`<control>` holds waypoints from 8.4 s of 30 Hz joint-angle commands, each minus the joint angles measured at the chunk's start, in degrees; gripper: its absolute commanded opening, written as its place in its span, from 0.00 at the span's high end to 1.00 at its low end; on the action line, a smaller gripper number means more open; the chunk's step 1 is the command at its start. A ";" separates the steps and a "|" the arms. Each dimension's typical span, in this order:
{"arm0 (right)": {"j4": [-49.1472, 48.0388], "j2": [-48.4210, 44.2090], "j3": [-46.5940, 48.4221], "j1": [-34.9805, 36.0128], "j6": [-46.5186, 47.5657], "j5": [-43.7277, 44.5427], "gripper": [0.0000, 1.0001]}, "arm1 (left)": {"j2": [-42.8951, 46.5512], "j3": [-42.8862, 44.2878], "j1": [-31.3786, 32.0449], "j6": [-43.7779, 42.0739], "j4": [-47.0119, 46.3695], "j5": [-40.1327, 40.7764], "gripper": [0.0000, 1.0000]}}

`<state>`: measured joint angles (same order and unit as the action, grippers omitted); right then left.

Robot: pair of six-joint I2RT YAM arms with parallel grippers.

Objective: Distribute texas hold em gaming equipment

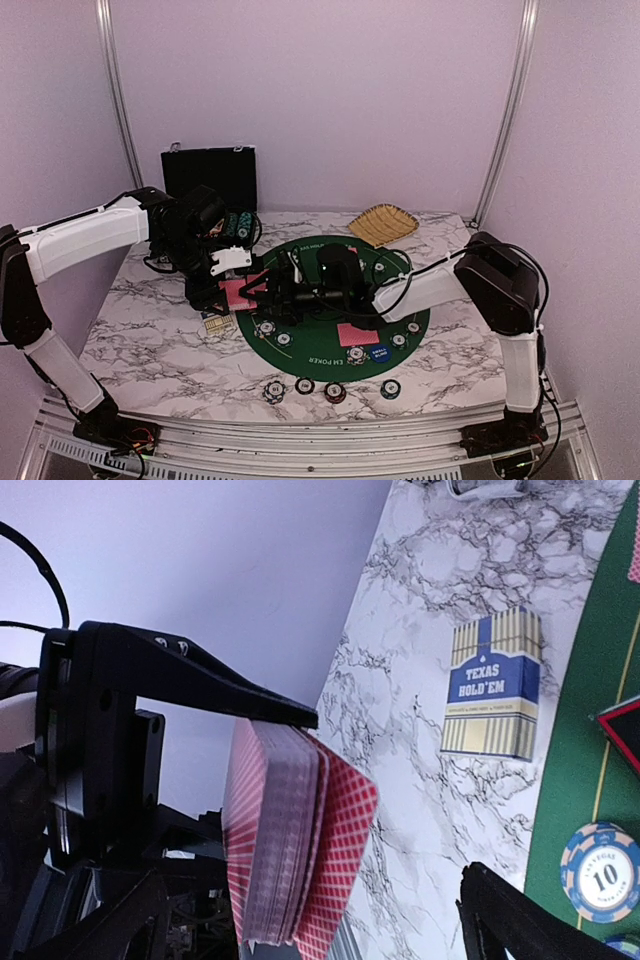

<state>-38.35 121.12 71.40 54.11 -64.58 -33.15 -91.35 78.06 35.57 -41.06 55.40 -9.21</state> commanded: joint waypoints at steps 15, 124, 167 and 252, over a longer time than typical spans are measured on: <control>-5.07 8.67 9.95 1.57 -5.94 -1.47 0.01 | 1.35 1.83 0.11 0.45 1.21 -1.51 1.00; 15.94 -5.94 5.84 -4.01 1.08 -4.82 0.92 | 2.06 1.92 0.02 0.11 1.26 -0.17 1.00; 43.66 -22.73 -20.87 -24.40 26.08 3.04 1.00 | 1.87 1.96 0.02 -0.10 1.81 0.13 1.00; 10.16 11.26 18.51 1.12 -5.49 -3.32 0.09 | 2.71 2.93 0.02 0.46 2.07 -1.75 1.00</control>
<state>-29.87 131.79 88.95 55.18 -70.54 -37.15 -91.00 79.02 35.57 -40.47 56.12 -10.02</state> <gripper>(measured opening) 0.909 0.662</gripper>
